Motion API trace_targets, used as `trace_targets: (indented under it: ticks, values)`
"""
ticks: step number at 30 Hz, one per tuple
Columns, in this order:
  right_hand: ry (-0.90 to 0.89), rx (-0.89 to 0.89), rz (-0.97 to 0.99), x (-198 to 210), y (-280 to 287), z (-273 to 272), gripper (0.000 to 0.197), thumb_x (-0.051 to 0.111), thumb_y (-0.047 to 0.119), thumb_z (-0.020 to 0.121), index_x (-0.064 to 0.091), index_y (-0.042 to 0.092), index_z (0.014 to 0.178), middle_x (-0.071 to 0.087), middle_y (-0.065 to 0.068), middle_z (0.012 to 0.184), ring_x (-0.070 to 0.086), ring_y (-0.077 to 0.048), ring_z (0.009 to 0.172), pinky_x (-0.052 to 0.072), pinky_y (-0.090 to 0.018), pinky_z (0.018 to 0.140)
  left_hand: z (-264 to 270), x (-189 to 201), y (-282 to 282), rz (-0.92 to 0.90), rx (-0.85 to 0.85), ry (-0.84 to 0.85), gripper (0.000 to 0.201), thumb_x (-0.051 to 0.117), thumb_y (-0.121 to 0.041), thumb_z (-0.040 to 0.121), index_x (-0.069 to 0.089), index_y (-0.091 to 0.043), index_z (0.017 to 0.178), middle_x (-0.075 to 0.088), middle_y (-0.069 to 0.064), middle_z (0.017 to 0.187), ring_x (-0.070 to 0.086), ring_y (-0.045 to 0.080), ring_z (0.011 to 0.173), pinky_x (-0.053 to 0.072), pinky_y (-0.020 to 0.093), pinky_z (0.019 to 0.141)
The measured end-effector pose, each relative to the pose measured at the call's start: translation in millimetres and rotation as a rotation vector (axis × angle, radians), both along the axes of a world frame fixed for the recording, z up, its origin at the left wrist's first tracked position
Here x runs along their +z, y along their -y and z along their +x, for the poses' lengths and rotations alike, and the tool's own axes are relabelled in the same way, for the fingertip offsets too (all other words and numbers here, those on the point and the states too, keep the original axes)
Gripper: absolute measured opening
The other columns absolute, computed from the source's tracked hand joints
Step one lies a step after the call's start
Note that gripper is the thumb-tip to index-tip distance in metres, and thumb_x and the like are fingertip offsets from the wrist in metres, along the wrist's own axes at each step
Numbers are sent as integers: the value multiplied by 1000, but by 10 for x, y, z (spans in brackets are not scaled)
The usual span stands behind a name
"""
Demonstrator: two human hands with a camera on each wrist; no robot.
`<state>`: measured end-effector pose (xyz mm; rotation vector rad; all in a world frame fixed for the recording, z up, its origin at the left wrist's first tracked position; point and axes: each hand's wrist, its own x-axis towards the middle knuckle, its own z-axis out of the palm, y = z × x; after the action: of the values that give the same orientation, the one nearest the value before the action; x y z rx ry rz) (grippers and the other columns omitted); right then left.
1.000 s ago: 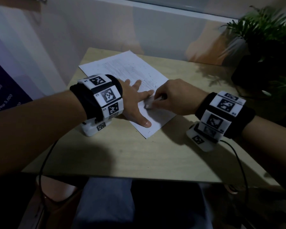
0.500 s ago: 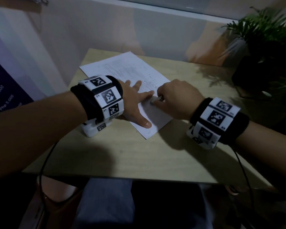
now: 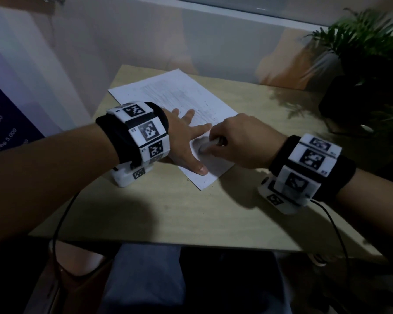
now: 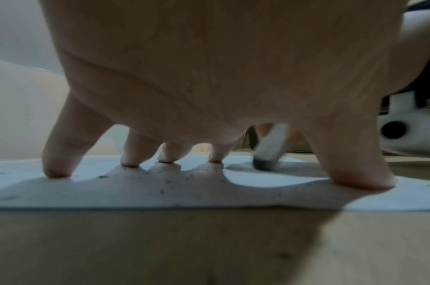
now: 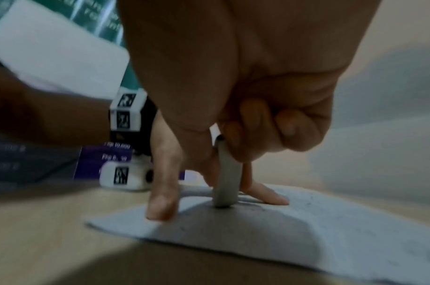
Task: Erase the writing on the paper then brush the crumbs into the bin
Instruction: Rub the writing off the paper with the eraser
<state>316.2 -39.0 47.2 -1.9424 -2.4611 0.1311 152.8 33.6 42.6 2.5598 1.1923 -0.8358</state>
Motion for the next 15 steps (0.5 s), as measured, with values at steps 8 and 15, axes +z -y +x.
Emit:
trace_targets:
  ticks: [8,15]
  values:
    - [107,-60,71,-35,-55,35,38,54,48,95,65,13,86,55,-4,73,52,-29,70,36,-32,58,1,15,15,10,-1,-15,128,47,-99,60,-24,-49,154,-29,4,166,-14,40,155,7,64,121]
    - [41,-158,-16,44,-257,307,54,61,60,90,68,7,81,66,-13,79,59,-33,72,41,-35,59,8,23,24,5,-6,-38,140,32,-103,37,-27,-49,152,-30,2,166,-13,39,155,7,64,121]
